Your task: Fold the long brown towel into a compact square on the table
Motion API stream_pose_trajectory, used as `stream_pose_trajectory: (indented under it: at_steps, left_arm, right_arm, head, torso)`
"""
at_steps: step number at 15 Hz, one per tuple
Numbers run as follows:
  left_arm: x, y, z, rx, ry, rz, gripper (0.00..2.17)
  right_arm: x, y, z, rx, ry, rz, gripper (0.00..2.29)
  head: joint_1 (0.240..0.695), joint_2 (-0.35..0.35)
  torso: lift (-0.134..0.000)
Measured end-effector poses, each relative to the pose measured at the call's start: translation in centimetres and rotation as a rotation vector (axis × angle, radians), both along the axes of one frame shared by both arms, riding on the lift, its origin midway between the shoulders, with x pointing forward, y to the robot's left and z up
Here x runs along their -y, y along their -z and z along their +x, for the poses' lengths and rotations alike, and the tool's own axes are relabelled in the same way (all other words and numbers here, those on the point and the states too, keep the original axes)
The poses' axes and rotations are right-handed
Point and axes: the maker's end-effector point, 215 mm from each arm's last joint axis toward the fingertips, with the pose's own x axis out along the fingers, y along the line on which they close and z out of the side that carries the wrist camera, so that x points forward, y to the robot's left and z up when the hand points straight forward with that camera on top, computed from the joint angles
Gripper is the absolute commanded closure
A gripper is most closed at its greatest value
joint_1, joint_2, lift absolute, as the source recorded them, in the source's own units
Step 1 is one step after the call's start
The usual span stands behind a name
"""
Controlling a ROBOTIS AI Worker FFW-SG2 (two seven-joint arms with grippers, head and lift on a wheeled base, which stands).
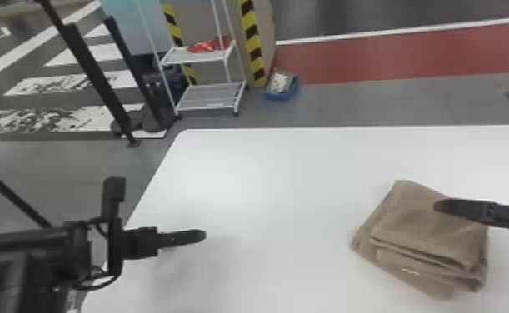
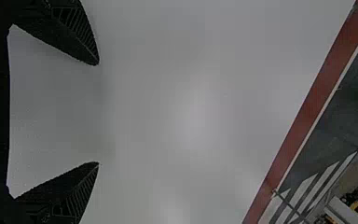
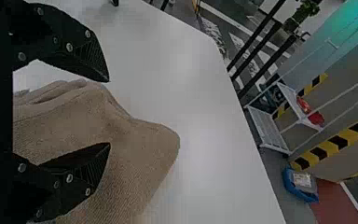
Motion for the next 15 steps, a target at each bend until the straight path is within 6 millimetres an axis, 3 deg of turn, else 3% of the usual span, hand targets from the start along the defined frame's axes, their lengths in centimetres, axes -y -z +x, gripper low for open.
stream_pose_trajectory:
  at_steps: [5, 12, 15]
  left_arm:
    - [0.3, -0.1, 0.2, 0.003, 0.005, -0.001, 0.09]
    - [0.2, 0.0, -0.2, -0.002, 0.002, -0.007, 0.09]
    - [0.6, 0.0, -0.2, -0.002, 0.010, -0.010, 0.09]
  right_arm:
    - [7.1, 3.1, -1.6, -0.055, 0.149, -0.100, 2.07]
    - [9.0, 7.5, 0.0, -0.175, 0.213, -0.205, 2.07]
    - [8.4, 8.9, 1.1, -0.218, 0.212, -0.247, 2.07]
  head:
    - [0.695, 0.153]
    - [0.695, 0.120]
    - [0.695, 0.118]
  torso:
    - [-0.124]
    - [-0.124]
    - [-0.124]
